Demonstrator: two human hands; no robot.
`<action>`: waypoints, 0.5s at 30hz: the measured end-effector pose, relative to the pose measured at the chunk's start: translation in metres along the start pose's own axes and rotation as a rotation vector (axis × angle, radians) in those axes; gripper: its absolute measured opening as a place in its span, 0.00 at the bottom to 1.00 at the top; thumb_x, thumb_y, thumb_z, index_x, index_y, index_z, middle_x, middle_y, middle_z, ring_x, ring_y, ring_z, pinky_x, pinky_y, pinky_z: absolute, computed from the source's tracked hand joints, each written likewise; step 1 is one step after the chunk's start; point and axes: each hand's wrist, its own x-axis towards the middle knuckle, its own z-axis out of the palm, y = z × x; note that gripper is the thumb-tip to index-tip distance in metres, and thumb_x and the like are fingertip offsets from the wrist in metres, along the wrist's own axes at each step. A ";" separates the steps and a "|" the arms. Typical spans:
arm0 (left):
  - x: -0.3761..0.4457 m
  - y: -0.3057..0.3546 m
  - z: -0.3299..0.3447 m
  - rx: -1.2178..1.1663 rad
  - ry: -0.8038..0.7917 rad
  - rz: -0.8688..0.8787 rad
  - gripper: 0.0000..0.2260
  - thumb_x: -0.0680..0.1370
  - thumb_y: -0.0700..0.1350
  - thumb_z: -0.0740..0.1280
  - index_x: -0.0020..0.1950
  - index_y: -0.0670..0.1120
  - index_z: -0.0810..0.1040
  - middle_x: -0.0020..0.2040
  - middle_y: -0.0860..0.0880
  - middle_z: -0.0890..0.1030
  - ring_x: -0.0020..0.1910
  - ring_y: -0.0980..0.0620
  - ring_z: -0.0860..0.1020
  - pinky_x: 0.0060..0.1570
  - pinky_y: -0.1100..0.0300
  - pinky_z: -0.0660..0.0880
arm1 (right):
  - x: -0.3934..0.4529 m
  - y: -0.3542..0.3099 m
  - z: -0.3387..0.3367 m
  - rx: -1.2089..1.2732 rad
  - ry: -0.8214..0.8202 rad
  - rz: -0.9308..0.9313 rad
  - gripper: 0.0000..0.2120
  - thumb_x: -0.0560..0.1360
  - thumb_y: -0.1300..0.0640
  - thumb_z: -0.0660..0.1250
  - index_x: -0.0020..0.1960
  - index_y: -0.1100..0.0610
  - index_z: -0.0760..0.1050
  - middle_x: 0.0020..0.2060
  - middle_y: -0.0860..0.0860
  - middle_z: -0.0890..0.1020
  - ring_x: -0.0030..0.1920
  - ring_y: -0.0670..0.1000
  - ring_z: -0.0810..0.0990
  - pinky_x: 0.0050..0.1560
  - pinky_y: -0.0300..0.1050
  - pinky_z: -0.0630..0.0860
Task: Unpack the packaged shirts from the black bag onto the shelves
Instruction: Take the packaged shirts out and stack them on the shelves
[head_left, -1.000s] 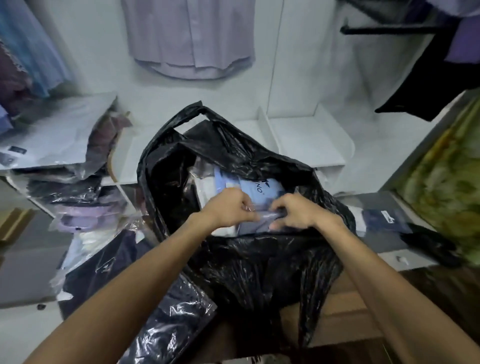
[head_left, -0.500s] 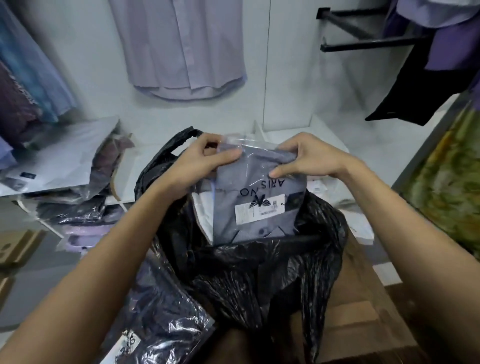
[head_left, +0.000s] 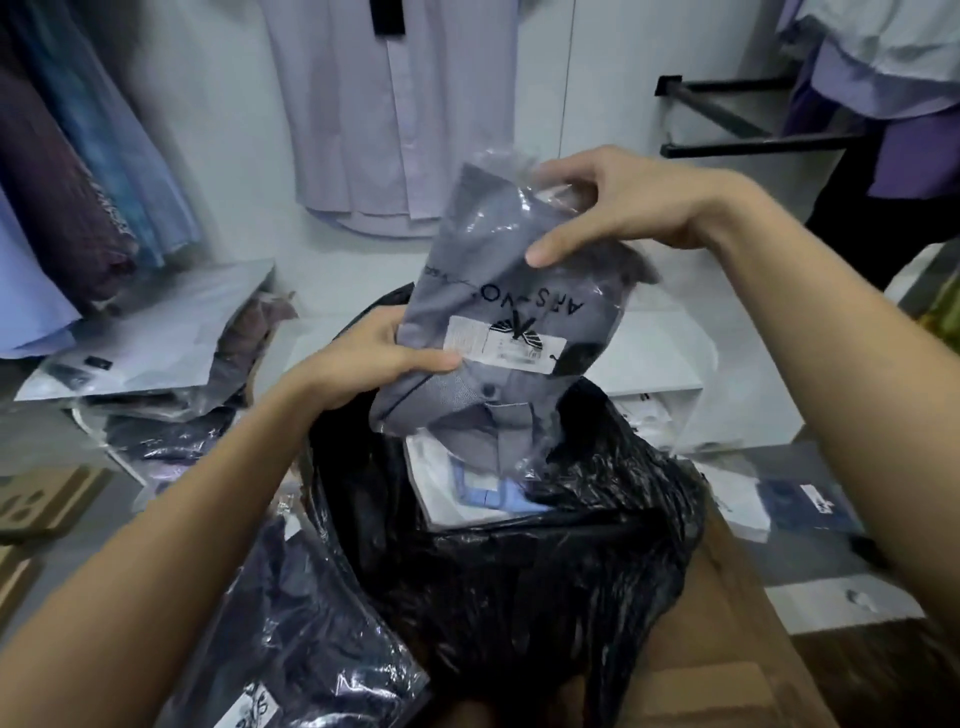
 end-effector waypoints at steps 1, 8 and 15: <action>0.003 0.006 0.000 0.053 -0.023 0.018 0.17 0.75 0.39 0.76 0.60 0.55 0.84 0.56 0.42 0.86 0.58 0.42 0.83 0.63 0.46 0.78 | 0.002 -0.006 0.002 0.011 0.004 -0.019 0.27 0.67 0.54 0.81 0.64 0.52 0.81 0.46 0.45 0.88 0.48 0.46 0.87 0.49 0.45 0.83; 0.009 -0.001 -0.009 0.226 -0.145 -0.047 0.16 0.70 0.40 0.80 0.57 0.47 0.84 0.53 0.53 0.87 0.51 0.57 0.84 0.55 0.62 0.79 | 0.021 0.020 0.010 0.115 0.253 -0.142 0.20 0.72 0.57 0.79 0.50 0.74 0.77 0.38 0.56 0.78 0.40 0.48 0.77 0.45 0.41 0.73; 0.019 0.003 -0.030 0.545 -0.002 0.009 0.10 0.67 0.44 0.82 0.40 0.52 0.83 0.32 0.63 0.78 0.35 0.68 0.75 0.38 0.69 0.71 | -0.002 0.044 -0.006 0.133 0.381 -0.069 0.14 0.69 0.68 0.79 0.47 0.51 0.85 0.44 0.55 0.87 0.42 0.45 0.82 0.42 0.35 0.78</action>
